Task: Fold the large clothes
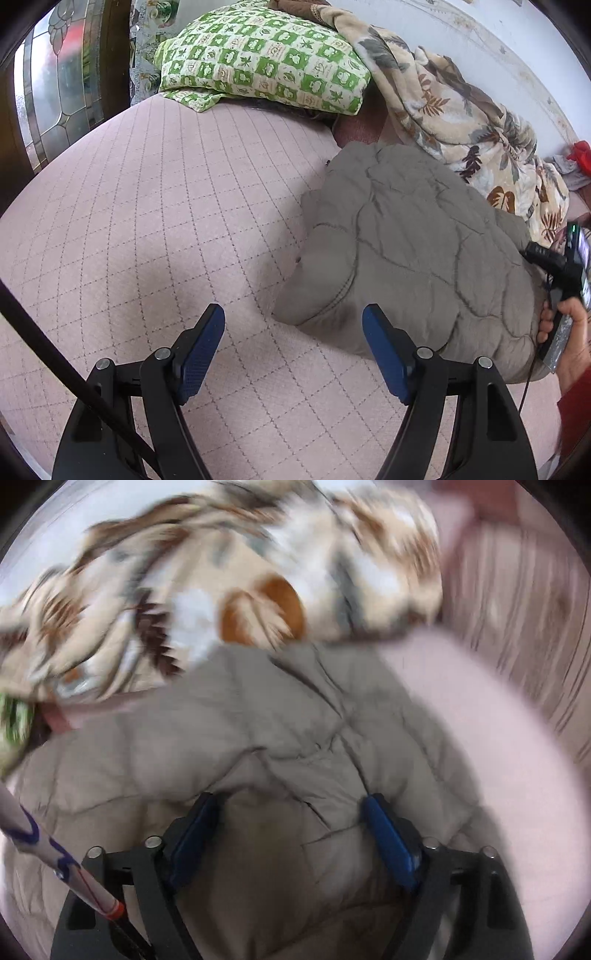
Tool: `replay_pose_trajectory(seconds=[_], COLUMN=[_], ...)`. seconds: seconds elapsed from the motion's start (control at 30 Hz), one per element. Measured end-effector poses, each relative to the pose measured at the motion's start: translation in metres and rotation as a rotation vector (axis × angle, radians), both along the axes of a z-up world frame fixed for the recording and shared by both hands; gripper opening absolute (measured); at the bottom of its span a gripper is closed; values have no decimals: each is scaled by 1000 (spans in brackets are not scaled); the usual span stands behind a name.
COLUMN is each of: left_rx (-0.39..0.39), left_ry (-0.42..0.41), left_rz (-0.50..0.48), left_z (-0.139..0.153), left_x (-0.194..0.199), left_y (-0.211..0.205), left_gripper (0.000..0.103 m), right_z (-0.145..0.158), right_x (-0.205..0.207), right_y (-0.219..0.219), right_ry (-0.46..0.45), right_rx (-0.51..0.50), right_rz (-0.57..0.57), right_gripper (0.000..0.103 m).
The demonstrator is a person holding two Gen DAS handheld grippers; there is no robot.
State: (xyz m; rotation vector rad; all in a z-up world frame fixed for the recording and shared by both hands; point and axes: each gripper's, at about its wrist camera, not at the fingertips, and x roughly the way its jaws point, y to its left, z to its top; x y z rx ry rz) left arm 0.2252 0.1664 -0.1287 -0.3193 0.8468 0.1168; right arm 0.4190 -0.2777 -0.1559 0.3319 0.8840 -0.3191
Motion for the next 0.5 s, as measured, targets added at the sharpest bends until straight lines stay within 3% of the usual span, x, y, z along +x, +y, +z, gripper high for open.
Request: replay_pose_trajectory(seconds=[0.03, 0.1, 0.17, 0.23, 0.33, 0.4, 0.5], left_rx=[6, 14, 18, 19, 20, 34, 39], left_ry=[2, 6, 8, 7, -3, -12, -25], left_rz=[1, 3, 6, 11, 17, 26, 48], left_z=[-1, -2, -3, -2, 1, 4, 8], left_x=[1, 3, 4, 3, 0, -3, -6], left_y=[-1, -2, -2, -1, 2, 3, 8], left_gripper=[76, 76, 76, 76, 76, 76, 76], right_z=[-7, -4, 13, 37, 63, 70, 59], right_x=[2, 7, 6, -6, -34, -51, -57], right_y=[-9, -6, 16, 42, 86, 120, 169], right_ry=[3, 19, 22, -41, -141, -174, -145], right_rx=[50, 18, -129, -252, -327, -323, -268], right_rz=[-4, -1, 11, 43, 147, 230, 365], right_gripper=[90, 91, 90, 90, 90, 90, 90])
